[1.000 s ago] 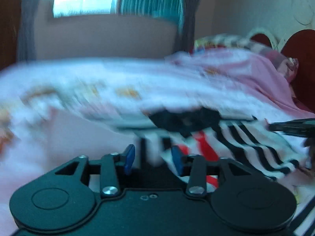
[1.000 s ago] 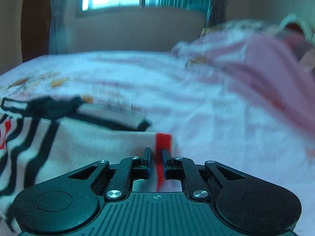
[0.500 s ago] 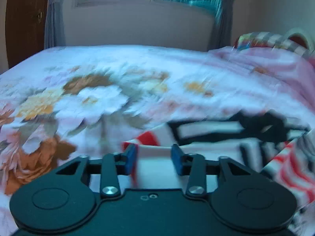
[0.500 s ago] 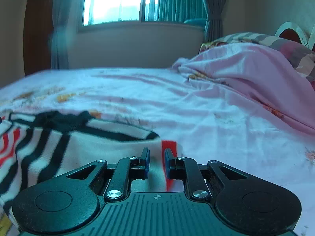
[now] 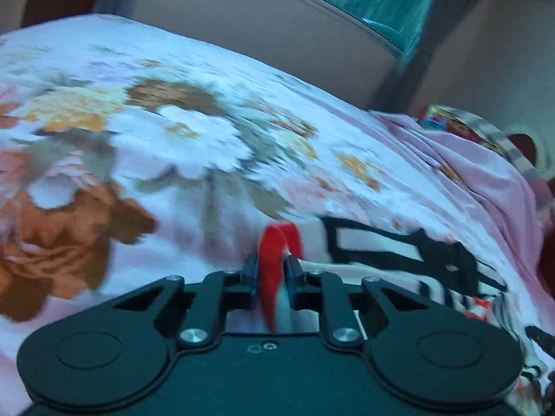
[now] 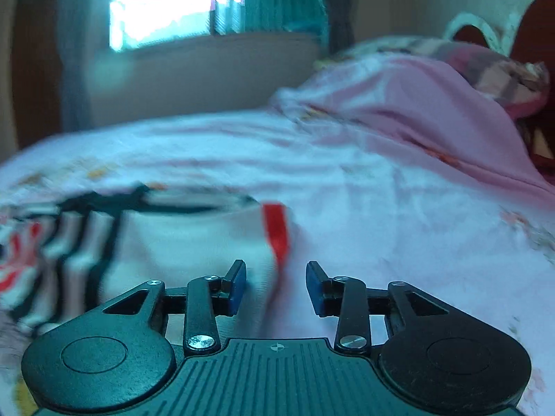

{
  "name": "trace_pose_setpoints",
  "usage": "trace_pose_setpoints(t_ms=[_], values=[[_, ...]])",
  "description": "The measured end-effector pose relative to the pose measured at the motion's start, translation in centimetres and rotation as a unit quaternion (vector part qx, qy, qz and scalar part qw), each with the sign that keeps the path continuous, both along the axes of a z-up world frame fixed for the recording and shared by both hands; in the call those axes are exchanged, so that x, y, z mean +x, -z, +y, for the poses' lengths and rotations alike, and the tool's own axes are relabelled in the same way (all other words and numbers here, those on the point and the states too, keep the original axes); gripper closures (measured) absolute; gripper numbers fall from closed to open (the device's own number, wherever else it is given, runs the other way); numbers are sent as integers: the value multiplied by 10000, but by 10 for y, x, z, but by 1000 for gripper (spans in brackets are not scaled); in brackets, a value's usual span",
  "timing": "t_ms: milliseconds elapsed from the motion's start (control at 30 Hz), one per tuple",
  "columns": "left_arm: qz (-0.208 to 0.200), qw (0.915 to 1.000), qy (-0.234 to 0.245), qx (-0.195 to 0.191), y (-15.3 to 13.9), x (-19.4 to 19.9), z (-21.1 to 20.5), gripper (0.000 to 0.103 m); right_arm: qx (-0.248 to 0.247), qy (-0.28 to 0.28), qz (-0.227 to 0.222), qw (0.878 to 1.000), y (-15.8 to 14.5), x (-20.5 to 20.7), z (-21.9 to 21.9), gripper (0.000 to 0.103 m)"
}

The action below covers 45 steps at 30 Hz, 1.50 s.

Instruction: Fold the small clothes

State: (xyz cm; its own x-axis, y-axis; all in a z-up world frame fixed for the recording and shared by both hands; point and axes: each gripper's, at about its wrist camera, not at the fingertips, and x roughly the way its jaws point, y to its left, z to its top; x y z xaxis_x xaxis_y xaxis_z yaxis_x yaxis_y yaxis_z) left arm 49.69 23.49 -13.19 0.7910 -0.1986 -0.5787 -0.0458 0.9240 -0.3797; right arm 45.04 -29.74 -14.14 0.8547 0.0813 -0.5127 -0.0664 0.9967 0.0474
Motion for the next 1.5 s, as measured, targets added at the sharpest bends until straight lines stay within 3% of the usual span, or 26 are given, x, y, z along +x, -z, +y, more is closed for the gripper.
trace_pose_setpoints(t_ms=[67, 100, 133, 200, 233, 267, 333, 400, 433, 500, 533, 600, 700, 800, 900, 1033, 1067, 1100, 1167, 1300, 1367, 1433, 1500], values=[[15, 10000, 30, -78, 0, -6, 5, 82, 122, 63, 268, 9995, 3, 7, -2, 66], [59, 10000, 27, -41, -7, -13, 6, 74, 115, 80, 264, 9996, -1, 6, -3, 66], [-41, 9997, 16, 236, -20, -28, 3, 70, 20, 116, 186, 9998, -9, 0, -2, 66], [-617, 9958, 60, 667, -39, -63, -10, 41, 25, -34, -121, 9999, -26, -19, 0, 66], [-713, 9935, 246, 847, -44, -79, -21, 35, 138, -211, -280, 9993, -31, -31, 2, 66], [-576, 9924, 376, 1022, -41, -86, -32, 33, 112, -360, -301, 9988, -28, -37, 6, 66], [177, 9890, 542, 1364, -17, -82, -49, 32, -260, -447, 569, 9970, 0, -26, 20, 65], [142, 9899, 379, 1359, -10, -95, -50, 33, 16, -241, 669, 9975, -6, -32, 14, 63], [219, 9926, 273, 1165, -21, -105, -48, 35, 115, -148, 660, 9976, -18, -40, 11, 63], [-39, 9963, 453, 735, -39, -139, -46, 34, 224, -234, 237, 9992, -46, -75, 1, 60], [-149, 9960, 600, 644, -47, -164, -48, 34, 331, -311, 152, 9989, -57, -98, -6, 52], [-164, 9951, 756, 615, -51, -207, -51, 31, 835, -552, 160, 9948, -67, -148, -27, 49], [26, 9943, 1050, 187, -40, -272, -50, 32, 1441, -668, 465, 9862, -63, -223, -53, 49], [350, 9930, 1125, 36, -22, -324, -51, 34, 2102, -678, 852, 9716, -47, -286, -69, 50], [316, 9929, 1107, -312, -10, -364, -49, 34, 2568, -742, 1015, 9582, -38, -336, -73, 50], [395, 9864, 1122, -1136, -4, -371, -40, 38, 2863, -831, 1272, 9460, -27, -359, -67, 50], [433, 9829, 1154, -1366, 0, -367, -35, 44, 2926, -837, 1297, 9437, -24, -361, -66, 50], [519, 9779, 1148, -1666, 5, -360, -30, 65, 3038, -815, 1299, 9403, -20, -361, -66, 50], [740, 9683, 1169, -2081, 13, -354, -24, 88, 3288, -831, 1283, 9320, -15, -364, -68, 50], [799, 9646, 1277, -2164, 19, -355, -29, 81, 3353, -1083, 1349, 9261, -8, -363, -61, 51], [769, 9640, 1294, -2193, 24, -354, -30, 78, 3298, -1137, 1356, 9273, -5, -359, -58, 65], [732, 9567, 1292, -2503, 32, -349, -26, 78, 3653, -1136, 1483, 9120, 3, -352, -63, 85], [717, 9483, 1309, -2802, 40, -344, -22, 78, 3781, -1074, 1564, 9061, 12, -341, -67, 96]])
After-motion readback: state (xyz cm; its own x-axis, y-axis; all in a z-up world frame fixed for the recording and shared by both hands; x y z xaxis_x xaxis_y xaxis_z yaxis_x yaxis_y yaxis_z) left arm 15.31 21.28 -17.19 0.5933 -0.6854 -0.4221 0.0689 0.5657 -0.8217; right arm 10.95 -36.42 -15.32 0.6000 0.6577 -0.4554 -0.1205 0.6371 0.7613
